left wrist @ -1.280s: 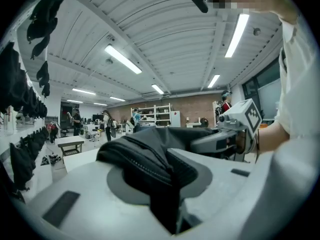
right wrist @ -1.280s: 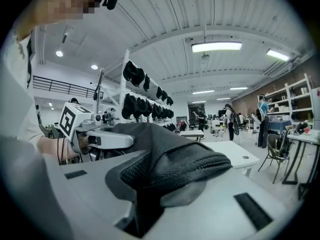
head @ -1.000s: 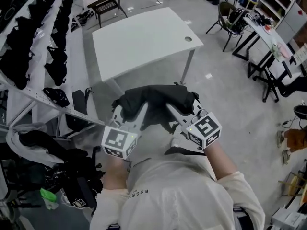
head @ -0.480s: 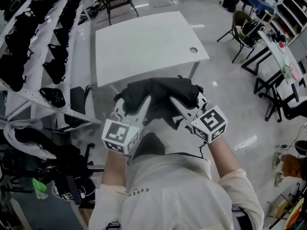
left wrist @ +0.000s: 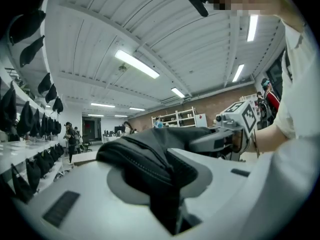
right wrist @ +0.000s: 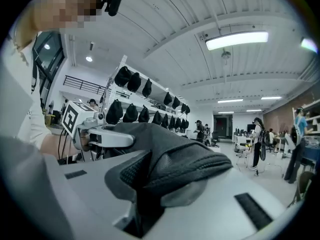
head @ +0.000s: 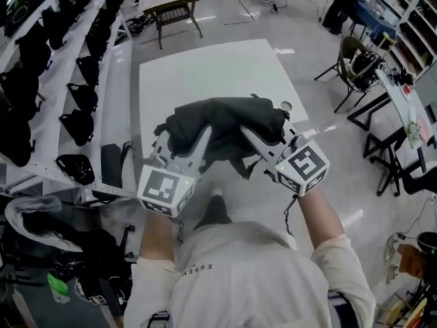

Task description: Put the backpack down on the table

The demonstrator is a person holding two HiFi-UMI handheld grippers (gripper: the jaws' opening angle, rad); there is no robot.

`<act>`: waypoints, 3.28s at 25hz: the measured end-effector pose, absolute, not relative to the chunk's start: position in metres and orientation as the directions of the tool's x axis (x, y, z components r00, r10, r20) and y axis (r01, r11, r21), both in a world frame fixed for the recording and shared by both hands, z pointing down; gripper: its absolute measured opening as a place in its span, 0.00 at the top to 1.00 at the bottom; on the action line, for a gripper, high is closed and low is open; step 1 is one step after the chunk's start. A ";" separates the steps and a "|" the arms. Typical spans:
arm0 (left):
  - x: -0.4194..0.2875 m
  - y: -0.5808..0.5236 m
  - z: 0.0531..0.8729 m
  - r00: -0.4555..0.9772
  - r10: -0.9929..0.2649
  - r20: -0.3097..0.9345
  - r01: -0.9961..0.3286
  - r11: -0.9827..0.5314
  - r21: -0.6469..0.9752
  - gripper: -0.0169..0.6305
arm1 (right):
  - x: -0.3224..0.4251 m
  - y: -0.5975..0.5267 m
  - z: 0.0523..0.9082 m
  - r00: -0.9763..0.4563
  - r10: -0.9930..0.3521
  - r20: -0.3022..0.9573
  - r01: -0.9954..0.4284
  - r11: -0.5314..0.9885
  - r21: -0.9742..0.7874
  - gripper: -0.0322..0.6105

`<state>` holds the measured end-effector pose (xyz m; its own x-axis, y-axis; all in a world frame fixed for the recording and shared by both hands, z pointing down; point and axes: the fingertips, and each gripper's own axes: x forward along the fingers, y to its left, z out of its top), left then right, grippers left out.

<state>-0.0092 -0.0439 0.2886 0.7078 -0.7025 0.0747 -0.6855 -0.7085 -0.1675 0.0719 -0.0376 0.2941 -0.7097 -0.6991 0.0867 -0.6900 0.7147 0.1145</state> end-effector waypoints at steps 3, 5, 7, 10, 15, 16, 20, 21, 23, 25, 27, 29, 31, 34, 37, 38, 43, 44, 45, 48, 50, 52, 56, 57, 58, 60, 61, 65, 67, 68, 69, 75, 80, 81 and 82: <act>-0.017 -0.093 0.268 0.709 -0.704 0.038 -0.686 -0.701 -0.197 0.82 | 0.064 -0.086 0.272 -0.712 -0.700 0.059 -0.686 0.711 0.155 0.82; -0.025 -0.126 0.259 0.709 -0.705 0.018 -0.686 -0.696 -0.211 0.82 | 0.056 -0.120 0.262 -0.713 -0.700 0.044 -0.683 0.707 0.181 0.82; -0.034 -0.160 0.253 0.713 -0.702 0.006 -0.683 -0.696 -0.223 0.82 | 0.047 -0.154 0.256 -0.713 -0.700 0.036 -0.682 0.705 0.196 0.82; -0.042 -0.207 0.247 0.722 -0.691 -0.008 -0.672 -0.699 -0.246 0.81 | 0.039 -0.202 0.250 -0.717 -0.697 0.030 -0.677 0.706 0.209 0.82; -0.045 -0.276 0.244 0.726 -0.688 -0.007 -0.665 -0.700 -0.261 0.81 | 0.036 -0.271 0.247 -0.723 -0.690 0.029 -0.670 0.711 0.215 0.81; -0.046 -0.289 0.245 0.725 -0.688 -0.006 -0.666 -0.700 -0.258 0.81 | 0.036 -0.284 0.248 -0.721 -0.692 0.031 -0.671 0.709 0.216 0.81; -0.046 -0.342 0.249 0.718 -0.696 -0.004 -0.676 -0.696 -0.241 0.81 | 0.036 -0.337 0.251 -0.724 -0.689 0.049 -0.663 0.713 0.229 0.81; -0.045 -0.354 0.252 0.716 -0.698 -0.001 -0.679 -0.696 -0.236 0.81 | 0.037 -0.350 0.253 -0.726 -0.686 0.055 -0.659 0.716 0.230 0.81; -0.044 -0.377 0.258 0.713 -0.701 0.001 -0.683 -0.695 -0.226 0.81 | 0.038 -0.373 0.256 -0.733 -0.677 0.069 -0.649 0.725 0.230 0.81; -0.043 -0.397 0.261 0.711 -0.703 -0.009 -0.686 -0.691 -0.226 0.81 | 0.039 -0.394 0.260 -0.740 -0.667 0.084 -0.637 0.736 0.229 0.81; -0.040 -0.417 0.261 0.709 -0.705 -0.022 -0.690 -0.687 -0.229 0.81 | 0.041 -0.415 0.263 -0.745 -0.660 0.094 -0.629 0.743 0.229 0.81; -0.035 -0.438 0.263 0.703 -0.711 -0.019 -0.695 -0.681 -0.229 0.81 | 0.045 -0.437 0.266 -0.751 -0.653 0.097 -0.623 0.750 0.224 0.81; -0.031 -0.459 0.267 0.692 -0.722 -0.007 -0.704 -0.672 -0.229 0.81 | 0.049 -0.459 0.270 -0.761 -0.642 0.099 -0.614 0.760 0.214 0.81; -0.028 -0.487 0.276 0.671 -0.741 0.008 -0.722 -0.656 -0.221 0.81 | 0.053 -0.490 0.280 -0.778 -0.619 0.107 -0.593 0.781 0.196 0.81; -0.026 -0.513 0.289 0.651 -0.758 0.023 -0.740 -0.642 -0.202 0.81 | 0.054 -0.518 0.294 -0.794 -0.595 0.126 -0.571 0.800 0.185 0.81; -0.026 -0.521 0.295 0.645 -0.763 0.030 -0.745 -0.638 -0.194 0.81 | 0.055 -0.526 0.299 -0.798 -0.587 0.134 -0.563 0.807 0.180 0.81; -0.021 -0.547 0.319 0.627 -0.777 0.058 -0.762 -0.627 -0.161 0.81 | 0.059 -0.554 0.324 -0.813 -0.557 0.172 -0.539 0.830 0.144 0.80; -0.022 -0.551 0.324 0.624 -0.779 0.063 -0.764 -0.625 -0.161 0.81 | 0.059 -0.558 0.329 -0.813 -0.556 0.174 -0.539 0.831 0.137 0.80; -0.022 -0.555 0.328 0.621 -0.781 0.069 -0.765 -0.623 -0.161 0.81 | 0.058 -0.561 0.333 -0.813 -0.555 0.175 -0.540 0.832 0.129 0.80; -0.023 -0.560 0.345 0.622 -0.777 0.094 -0.764 -0.629 -0.145 0.81 | 0.058 -0.566 0.348 -0.811 -0.553 0.190 -0.544 0.833 0.100 0.80; -0.022 -0.560 0.354 0.624 -0.774 0.107 -0.763 -0.633 -0.129 0.81 | 0.059 -0.565 0.358 -0.810 -0.551 0.201 -0.545 0.834 0.087 0.80; -0.021 -0.557 0.361 0.628 -0.771 0.110 -0.762 -0.637 -0.118 0.81 | 0.060 -0.561 0.366 -0.808 -0.552 0.205 -0.547 0.833 0.083 0.80; -0.020 -0.548 0.366 0.640 -0.762 0.102 -0.756 -0.647 -0.100 0.81 | 0.062 -0.552 0.371 -0.805 -0.561 0.195 -0.560 0.826 0.065 0.80; -0.020 -0.546 0.368 0.642 -0.760 0.102 -0.755 -0.650 -0.085 0.81 | 0.062 -0.549 0.373 -0.804 -0.561 0.196 -0.563 0.825 0.053 0.80; -0.020 -0.543 0.370 0.647 -0.756 0.104 -0.753 -0.654 -0.071 0.81 | 0.063 -0.547 0.375 -0.803 -0.562 0.198 -0.565 0.824 0.043 0.80; -0.020 -0.538 0.376 0.657 -0.746 0.111 -0.746 -0.664 -0.043 0.81 | 0.063 -0.540 0.380 -0.800 -0.564 0.203 -0.571 0.820 0.027 0.80; -0.021 -0.535 0.379 0.659 -0.743 0.117 -0.746 -0.666 -0.025 0.81 | 0.063 -0.537 0.383 -0.798 -0.566 0.206 -0.575 0.818 0.018 0.80; -0.024 -0.520 0.394 0.663 -0.726 0.180 -0.745 -0.665 0.061 0.81 | 0.060 -0.520 0.397 -0.789 -0.570 0.230 -0.591 0.806 -0.028 0.79; -0.025 -0.509 0.401 0.665 -0.724 0.184 -0.744 -0.663 0.080 0.81 | 0.060 -0.509 0.403 -0.786 -0.571 0.237 -0.595 0.803 -0.041 0.79; -0.026 -0.502 0.403 0.667 -0.723 0.180 -0.743 -0.664 0.086 0.81 | 0.059 -0.503 0.405 -0.786 -0.570 0.240 -0.597 0.801 -0.048 0.79; -0.026 -0.496 0.406 0.669 -0.722 0.175 -0.741 -0.665 0.092 0.81 | 0.059 -0.497 0.408 -0.784 -0.571 0.243 -0.599 0.799 -0.056 0.79; -0.028 -0.459 0.424 0.692 -0.699 0.180 -0.722 -0.678 0.138 0.81 | 0.061 -0.461 0.428 -0.764 -0.589 0.263 -0.635 0.759 -0.144 0.76; -0.030 -0.430 0.436 0.705 -0.686 0.182 -0.710 -0.678 0.192 0.81 | 0.063 -0.433 0.441 -0.733 -0.618 0.284 -0.677 0.703 -0.217 0.74; -0.031 -0.425 0.438 0.707 -0.683 0.183 -0.707 -0.677 0.203 0.81 | 0.063 -0.428 0.444 -0.727 -0.623 0.290 -0.684 0.692 -0.228 0.73; -0.032 -0.420 0.441 0.709 -0.680 0.185 -0.705 -0.676 0.215 0.81 | 0.063 -0.422 0.446 -0.720 -0.627 0.297 -0.692 0.681 -0.240 0.72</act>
<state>-0.0319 -0.4195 0.4411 0.7094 -0.6801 0.1851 -0.7045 -0.6764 0.2149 0.0627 -0.4223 0.4465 -0.7205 -0.6267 0.2970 -0.6915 0.6814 -0.2398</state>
